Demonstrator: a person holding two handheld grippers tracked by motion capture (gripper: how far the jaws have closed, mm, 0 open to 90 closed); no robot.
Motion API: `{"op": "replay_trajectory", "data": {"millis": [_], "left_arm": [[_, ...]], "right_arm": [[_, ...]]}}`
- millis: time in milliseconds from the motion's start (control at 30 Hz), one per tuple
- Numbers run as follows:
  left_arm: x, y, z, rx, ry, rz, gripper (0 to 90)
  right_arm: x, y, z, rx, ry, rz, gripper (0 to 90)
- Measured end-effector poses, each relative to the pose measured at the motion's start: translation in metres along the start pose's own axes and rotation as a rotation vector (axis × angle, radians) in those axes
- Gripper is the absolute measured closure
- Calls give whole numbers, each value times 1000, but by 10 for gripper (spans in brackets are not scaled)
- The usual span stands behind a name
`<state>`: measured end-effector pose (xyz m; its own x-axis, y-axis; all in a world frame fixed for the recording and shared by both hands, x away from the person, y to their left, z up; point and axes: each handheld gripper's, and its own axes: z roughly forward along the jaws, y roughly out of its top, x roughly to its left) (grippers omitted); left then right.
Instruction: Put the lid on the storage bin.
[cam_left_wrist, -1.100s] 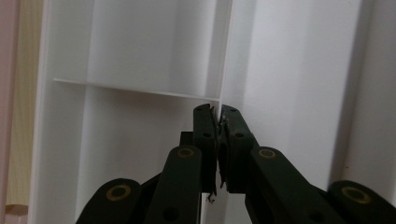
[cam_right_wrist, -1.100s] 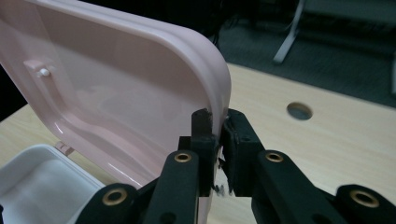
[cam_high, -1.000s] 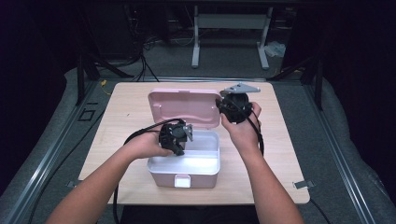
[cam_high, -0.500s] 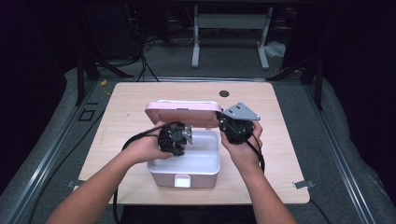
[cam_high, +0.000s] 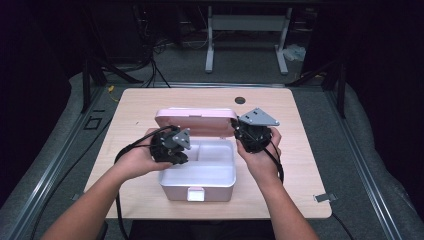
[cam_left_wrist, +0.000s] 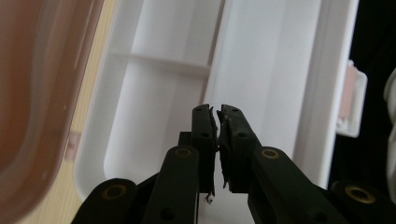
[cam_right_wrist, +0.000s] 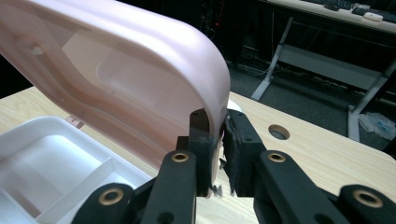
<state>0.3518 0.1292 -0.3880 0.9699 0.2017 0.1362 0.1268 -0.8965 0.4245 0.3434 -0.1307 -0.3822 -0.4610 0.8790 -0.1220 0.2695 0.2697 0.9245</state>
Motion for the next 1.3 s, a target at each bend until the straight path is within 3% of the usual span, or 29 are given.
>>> {"op": "replay_trajectory", "data": {"millis": [133,167,200,333,467,733,933,1033,1300], "left_arm": [[12,-28,-12,-5,11,-108,869],[12,-28,-12,-5,11,-108,874],[21,-41,-18,-35,17,-177,885],[36,-61,-32,-100,19,-267,900],[47,-71,-38,-116,20,-324,900],[71,-72,-47,-117,39,-378,900],[96,-54,-67,-118,64,-397,900],[106,-42,-76,-120,79,-401,900],[115,-18,-85,-179,62,-411,890]], "right_arm": [[-1,0,0,10,7,-1,807],[0,1,-1,11,7,-2,806],[0,1,-1,14,7,0,805],[-1,1,-1,17,14,0,801],[-1,1,-1,22,17,0,799],[-1,1,-2,30,22,5,792],[-1,1,-3,37,15,3,780],[-2,1,-4,30,38,3,772],[-4,0,-6,27,51,7,756]]}}
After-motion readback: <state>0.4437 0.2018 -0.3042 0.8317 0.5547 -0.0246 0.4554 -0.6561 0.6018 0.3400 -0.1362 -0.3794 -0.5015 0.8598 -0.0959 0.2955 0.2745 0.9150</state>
